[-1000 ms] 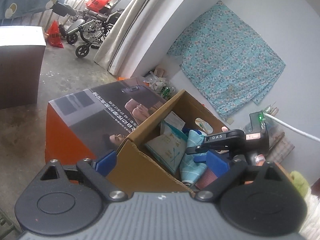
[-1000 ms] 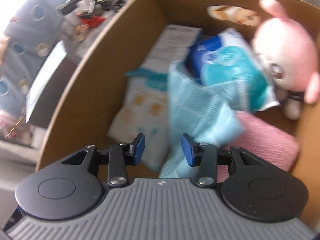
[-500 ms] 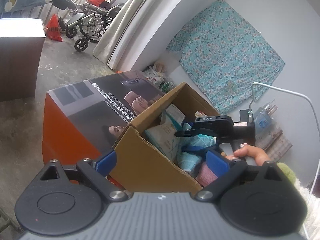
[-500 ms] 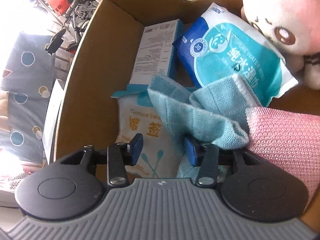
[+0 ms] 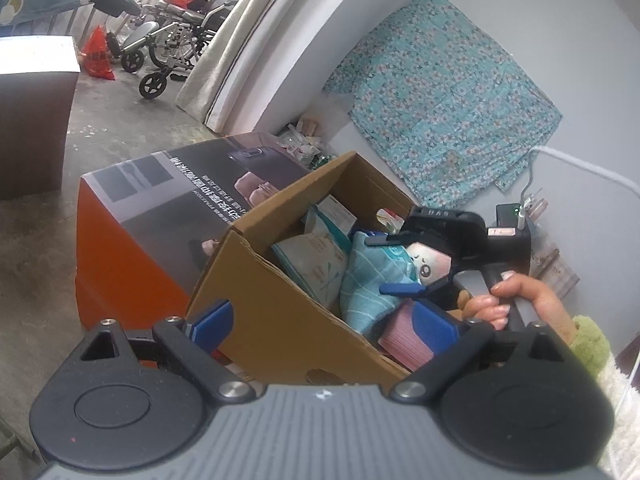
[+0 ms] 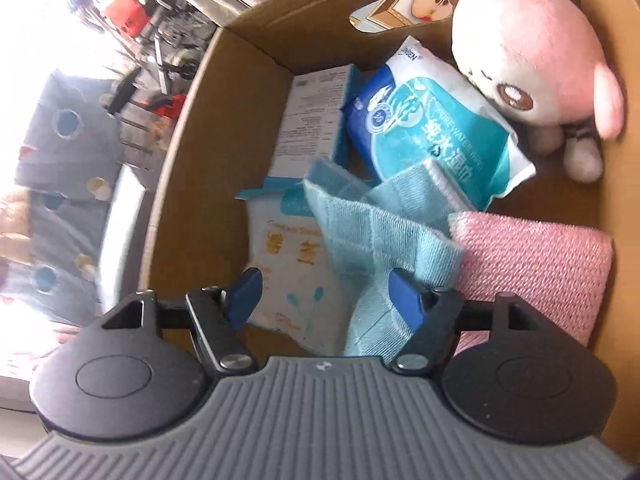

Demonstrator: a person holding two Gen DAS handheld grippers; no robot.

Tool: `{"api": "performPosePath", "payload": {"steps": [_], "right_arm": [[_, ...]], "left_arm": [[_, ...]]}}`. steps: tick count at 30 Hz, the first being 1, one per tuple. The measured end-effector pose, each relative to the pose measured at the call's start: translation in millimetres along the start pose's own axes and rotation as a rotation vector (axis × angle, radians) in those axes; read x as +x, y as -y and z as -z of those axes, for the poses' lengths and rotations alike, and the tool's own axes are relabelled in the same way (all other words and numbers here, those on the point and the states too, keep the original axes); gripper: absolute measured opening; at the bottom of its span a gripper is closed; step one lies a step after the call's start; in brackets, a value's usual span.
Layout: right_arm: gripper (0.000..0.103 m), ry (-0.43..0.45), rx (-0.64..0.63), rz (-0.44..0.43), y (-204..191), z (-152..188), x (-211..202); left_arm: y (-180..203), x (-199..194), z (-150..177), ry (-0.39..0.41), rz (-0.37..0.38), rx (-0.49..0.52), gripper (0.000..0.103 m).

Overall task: Organize soft objects
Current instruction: 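Move the right tool back over the table to the striped towel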

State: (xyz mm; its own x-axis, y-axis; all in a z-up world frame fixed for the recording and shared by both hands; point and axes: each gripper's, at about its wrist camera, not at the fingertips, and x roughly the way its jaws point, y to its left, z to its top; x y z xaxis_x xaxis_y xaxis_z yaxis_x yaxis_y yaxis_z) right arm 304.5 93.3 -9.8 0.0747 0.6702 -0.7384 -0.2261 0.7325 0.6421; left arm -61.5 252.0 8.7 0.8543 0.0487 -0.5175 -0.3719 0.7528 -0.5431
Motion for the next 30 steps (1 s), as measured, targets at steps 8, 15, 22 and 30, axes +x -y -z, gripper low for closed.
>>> {"api": "performPosePath", "payload": {"steps": [8,15,22,30], "right_arm": [[0.073,0.089,-0.076,-0.231,4,31,-102],[0.080,0.310,-0.199,-0.229,60,111,-259],[0.081,0.501,-0.169,-0.023,153,214,-351],[0.081,0.591,-0.029,0.023,236,277,-354]], "left_arm": [[35,-17,11,0.005,0.057,0.125,0.097],[96,-35,48,-0.042,0.253,0.352,0.098],[178,-38,114,-0.157,0.452,0.630,0.100],[248,-18,197,-0.260,0.544,0.872,0.100]]}}
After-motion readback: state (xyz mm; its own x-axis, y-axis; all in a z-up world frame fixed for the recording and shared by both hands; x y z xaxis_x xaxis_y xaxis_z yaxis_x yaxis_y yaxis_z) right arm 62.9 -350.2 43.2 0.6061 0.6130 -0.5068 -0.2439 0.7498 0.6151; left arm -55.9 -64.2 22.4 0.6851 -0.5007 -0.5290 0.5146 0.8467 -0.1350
